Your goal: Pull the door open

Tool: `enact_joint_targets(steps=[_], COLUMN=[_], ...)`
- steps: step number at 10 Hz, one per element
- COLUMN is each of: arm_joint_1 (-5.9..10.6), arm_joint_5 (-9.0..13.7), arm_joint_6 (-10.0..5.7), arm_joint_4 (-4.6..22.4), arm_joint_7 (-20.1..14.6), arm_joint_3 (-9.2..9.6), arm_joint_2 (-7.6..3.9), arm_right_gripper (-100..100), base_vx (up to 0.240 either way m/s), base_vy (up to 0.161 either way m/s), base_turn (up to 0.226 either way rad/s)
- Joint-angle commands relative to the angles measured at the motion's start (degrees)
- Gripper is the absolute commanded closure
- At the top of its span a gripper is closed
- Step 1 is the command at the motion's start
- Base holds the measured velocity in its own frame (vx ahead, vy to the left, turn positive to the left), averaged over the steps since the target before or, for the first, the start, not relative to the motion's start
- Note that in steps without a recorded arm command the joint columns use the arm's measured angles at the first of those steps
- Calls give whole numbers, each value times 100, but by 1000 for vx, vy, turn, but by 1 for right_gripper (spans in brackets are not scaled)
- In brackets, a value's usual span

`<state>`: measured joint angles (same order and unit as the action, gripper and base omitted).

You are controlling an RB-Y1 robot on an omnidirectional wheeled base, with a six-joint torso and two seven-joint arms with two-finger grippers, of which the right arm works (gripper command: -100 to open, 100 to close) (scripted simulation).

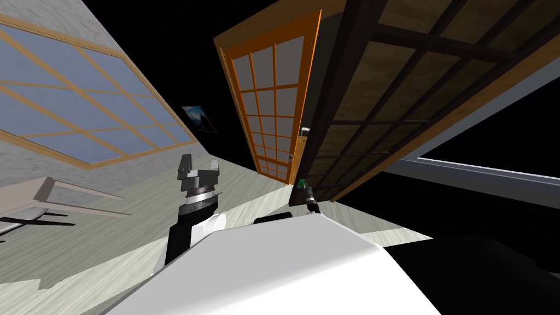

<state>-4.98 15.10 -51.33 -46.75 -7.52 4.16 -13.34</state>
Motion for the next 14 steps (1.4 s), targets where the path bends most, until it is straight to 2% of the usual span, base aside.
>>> enact_joint_targets(steps=[1,3,4,8,9,14], arm_joint_1=[37,37,48,48,59,59], arm_joint_5=[-8,-8,127,127,262,262], arm_joint_6=[-60,-60,-55,-55,-50,-50], arm_joint_4=[-167,-167,-175,-175,-184,-184], arm_joint_7=[-146,-146,-386,-386,-609,-625], arm_joint_3=[200,200,294,294,388,388], arm_joint_2=[119,119,106,106,92,92], arm_right_gripper=[100,100,100,100,100,100], base_vx=[-31,-7,-30,-7,-21,-11], base_vy=[-30,-2,-12,-11,-9,-5], base_turn=[41,-2,41,0,41,12])
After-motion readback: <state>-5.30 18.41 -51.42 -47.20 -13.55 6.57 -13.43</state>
